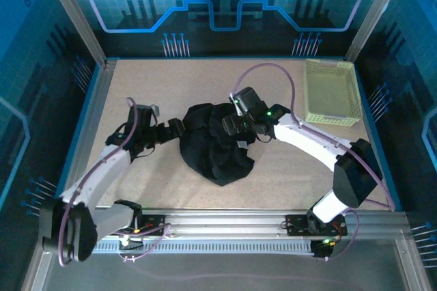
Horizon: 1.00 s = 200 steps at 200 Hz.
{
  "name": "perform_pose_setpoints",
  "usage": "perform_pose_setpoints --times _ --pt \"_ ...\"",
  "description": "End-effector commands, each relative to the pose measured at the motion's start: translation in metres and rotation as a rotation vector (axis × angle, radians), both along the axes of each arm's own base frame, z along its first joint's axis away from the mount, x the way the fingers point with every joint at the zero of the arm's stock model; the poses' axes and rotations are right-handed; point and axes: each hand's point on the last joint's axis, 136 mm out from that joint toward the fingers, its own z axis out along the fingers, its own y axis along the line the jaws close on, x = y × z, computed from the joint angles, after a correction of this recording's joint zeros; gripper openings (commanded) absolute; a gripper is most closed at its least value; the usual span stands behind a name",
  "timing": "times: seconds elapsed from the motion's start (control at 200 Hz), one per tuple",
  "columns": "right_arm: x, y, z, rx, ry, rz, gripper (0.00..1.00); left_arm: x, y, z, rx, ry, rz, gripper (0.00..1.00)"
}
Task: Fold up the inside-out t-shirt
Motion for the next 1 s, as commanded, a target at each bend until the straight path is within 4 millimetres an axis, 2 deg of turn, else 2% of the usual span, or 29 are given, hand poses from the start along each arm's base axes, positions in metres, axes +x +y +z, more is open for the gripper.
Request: perform_pose_setpoints --times 0.0,0.12,0.265,0.35,0.41,0.54,0.64,0.715,0.87,0.996 --pt "-0.009 -0.018 0.009 0.067 0.001 -0.095 0.88 -0.002 -0.021 -0.011 0.043 0.070 -0.086 0.96" --pt "-0.027 -0.030 -0.015 0.108 0.099 -0.176 0.88 0.002 -0.041 -0.022 0.071 0.078 -0.125 0.95" --pt "-0.049 -0.034 -0.059 0.156 0.232 -0.259 0.88 0.011 -0.031 -0.037 0.145 0.110 -0.073 0.94" --pt "-0.060 -0.027 -0.083 0.189 0.296 -0.267 0.87 0.017 -0.025 -0.046 0.196 0.121 -0.059 0.93" --pt "-0.070 -0.028 -0.103 0.164 0.334 -0.278 0.86 0.021 -0.023 -0.054 0.224 0.136 -0.057 0.90" --pt "-0.079 -0.030 -0.126 0.139 0.376 -0.298 0.83 0.027 -0.026 -0.071 0.224 0.176 -0.061 0.84" --pt "-0.083 -0.036 -0.139 0.096 0.395 -0.330 0.78 0.028 -0.029 -0.082 0.213 0.204 -0.057 0.72" --pt "-0.085 -0.036 -0.145 0.087 0.395 -0.340 0.68 0.028 -0.030 -0.087 0.204 0.220 -0.057 0.58" --pt "-0.084 -0.025 -0.144 0.098 0.389 -0.312 0.36 0.023 -0.028 -0.087 0.193 0.224 -0.039 0.36" --pt "-0.075 -0.028 -0.128 0.051 0.333 -0.317 0.11 0.011 -0.021 -0.080 0.178 0.195 -0.002 0.29"
